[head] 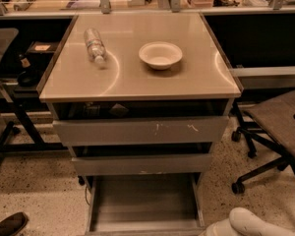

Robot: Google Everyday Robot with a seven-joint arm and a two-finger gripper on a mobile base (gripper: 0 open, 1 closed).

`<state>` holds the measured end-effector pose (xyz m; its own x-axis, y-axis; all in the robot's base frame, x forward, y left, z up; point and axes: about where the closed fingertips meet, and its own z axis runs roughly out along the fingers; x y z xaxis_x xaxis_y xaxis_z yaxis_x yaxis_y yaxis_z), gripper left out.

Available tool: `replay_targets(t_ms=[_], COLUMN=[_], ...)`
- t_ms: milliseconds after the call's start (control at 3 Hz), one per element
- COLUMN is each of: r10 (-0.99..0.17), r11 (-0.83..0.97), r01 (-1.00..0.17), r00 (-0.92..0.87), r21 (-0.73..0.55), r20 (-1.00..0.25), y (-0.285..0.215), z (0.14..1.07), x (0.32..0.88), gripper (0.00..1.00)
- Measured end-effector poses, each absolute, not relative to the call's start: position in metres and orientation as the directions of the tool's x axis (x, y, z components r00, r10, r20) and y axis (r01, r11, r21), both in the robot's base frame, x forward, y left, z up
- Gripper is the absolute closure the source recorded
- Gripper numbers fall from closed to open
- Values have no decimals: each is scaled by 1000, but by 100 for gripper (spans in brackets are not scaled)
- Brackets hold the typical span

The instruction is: Close bottom drawer

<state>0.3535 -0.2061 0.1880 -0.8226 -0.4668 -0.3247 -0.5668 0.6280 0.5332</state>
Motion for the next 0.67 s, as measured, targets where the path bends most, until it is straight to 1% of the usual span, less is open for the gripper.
replay_targets(t_ms=[333, 667], r10=[-466, -466], r11=[628, 628], r01=[-567, -567], r00=[-822, -822], r21=[532, 532], r20=[-326, -326], y=[-206, -206], z=[188, 188], x=[354, 354], gripper=[81, 59])
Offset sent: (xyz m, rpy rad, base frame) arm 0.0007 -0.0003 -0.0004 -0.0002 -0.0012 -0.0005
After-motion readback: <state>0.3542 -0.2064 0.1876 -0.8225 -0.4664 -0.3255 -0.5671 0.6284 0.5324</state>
